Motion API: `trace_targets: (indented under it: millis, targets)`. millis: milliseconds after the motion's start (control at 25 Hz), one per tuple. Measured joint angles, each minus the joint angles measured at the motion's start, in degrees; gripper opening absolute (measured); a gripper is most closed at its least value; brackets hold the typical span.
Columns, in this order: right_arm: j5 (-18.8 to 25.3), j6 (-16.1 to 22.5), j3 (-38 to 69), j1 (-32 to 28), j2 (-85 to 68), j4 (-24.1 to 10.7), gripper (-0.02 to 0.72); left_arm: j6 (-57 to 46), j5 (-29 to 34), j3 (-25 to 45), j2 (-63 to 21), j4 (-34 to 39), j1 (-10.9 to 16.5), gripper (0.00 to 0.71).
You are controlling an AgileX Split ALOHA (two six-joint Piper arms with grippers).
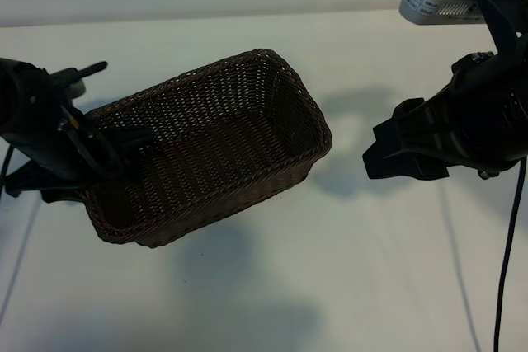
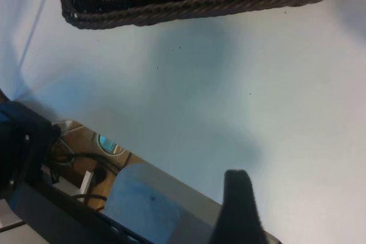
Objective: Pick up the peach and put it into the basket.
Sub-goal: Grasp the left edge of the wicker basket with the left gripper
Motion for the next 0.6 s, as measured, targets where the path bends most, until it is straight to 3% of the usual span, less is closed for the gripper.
trace_targets:
  millis: [320,440,600]
  targets:
    - [0.00,0.00,0.00,0.00,0.00,0.00,0.516,0.53,-3.46,0.18,3.64,-1.10,0.00,0.573]
    - [0.00,0.00,0.00,0.00,0.00,0.00,0.516,0.53,-3.83,0.18,4.38,-1.10,0.00,0.528]
    - [0.00,0.00,0.00,0.00,0.00,0.00,0.516,-0.01,-3.81,0.18,5.34,-1.81,0.07,0.414]
